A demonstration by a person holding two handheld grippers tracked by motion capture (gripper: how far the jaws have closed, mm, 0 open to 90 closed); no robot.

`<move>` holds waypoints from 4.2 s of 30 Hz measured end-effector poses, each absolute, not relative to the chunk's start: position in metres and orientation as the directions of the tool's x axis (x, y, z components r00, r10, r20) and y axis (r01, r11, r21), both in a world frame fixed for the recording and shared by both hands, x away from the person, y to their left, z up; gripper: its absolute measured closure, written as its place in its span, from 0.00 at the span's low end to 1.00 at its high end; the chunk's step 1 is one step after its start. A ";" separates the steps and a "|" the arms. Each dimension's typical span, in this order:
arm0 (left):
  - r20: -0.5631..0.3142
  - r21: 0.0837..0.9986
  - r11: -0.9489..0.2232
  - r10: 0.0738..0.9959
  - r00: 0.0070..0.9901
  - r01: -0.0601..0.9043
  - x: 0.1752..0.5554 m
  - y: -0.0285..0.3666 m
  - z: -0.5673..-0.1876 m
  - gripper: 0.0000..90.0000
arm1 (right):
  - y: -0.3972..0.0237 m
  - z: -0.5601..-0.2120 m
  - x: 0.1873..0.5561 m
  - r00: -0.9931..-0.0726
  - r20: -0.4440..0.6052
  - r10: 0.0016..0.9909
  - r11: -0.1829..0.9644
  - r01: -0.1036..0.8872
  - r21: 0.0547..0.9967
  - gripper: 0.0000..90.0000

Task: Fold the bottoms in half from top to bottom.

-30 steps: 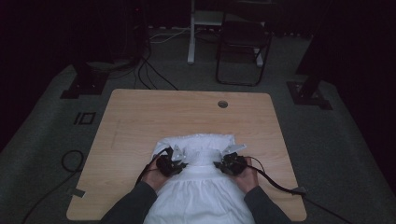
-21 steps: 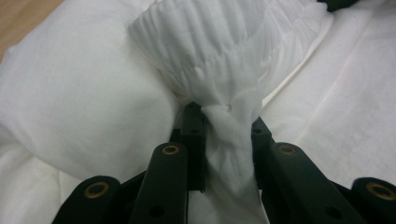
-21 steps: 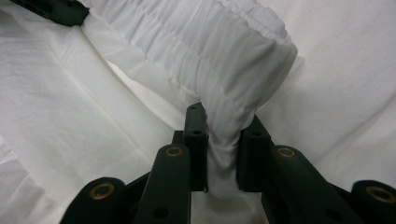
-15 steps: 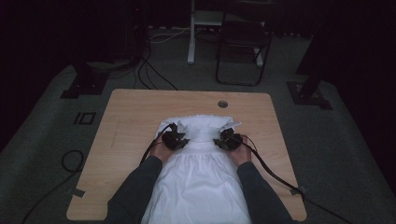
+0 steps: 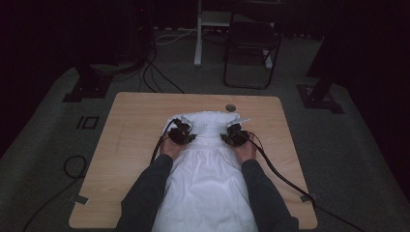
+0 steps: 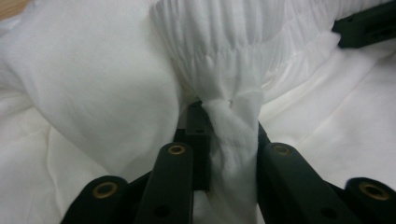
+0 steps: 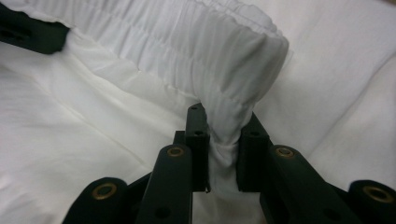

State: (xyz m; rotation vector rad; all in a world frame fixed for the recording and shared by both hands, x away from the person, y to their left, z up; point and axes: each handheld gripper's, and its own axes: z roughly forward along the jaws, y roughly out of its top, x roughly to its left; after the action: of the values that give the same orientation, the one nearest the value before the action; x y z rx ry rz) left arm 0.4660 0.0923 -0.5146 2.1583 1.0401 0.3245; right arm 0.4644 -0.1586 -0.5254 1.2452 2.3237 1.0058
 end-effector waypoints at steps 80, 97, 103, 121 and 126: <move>-0.041 0.888 -0.330 0.636 0.770 0.320 0.328 0.124 -0.411 0.91 | -0.184 -0.404 0.342 -0.765 -0.040 0.643 0.362 0.258 0.896 0.87; -0.159 0.726 -0.446 0.632 0.759 0.523 0.309 0.116 -0.514 0.67 | -0.197 -0.516 0.312 -0.771 0.118 0.625 0.454 0.482 0.749 0.60; -0.116 0.799 -0.391 0.646 0.754 0.457 0.307 0.133 -0.481 0.66 | -0.223 -0.481 0.304 -0.777 0.158 0.610 0.320 0.424 0.848 0.56; -0.142 0.719 -0.466 0.627 0.766 0.515 0.336 0.112 -0.517 0.87 | -0.197 -0.519 0.345 -0.754 0.180 0.631 0.411 0.522 0.748 0.87; -0.155 0.756 -0.429 0.617 0.771 0.495 0.325 0.119 -0.504 0.81 | -0.203 -0.505 0.329 -0.802 0.167 0.573 0.408 0.456 0.791 0.84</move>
State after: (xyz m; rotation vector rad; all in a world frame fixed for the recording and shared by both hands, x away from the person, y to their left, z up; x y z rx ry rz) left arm 0.3253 0.1187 -0.5039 2.1102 0.8278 0.1819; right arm 0.3288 -0.2028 -0.5047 0.9278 2.5238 1.3550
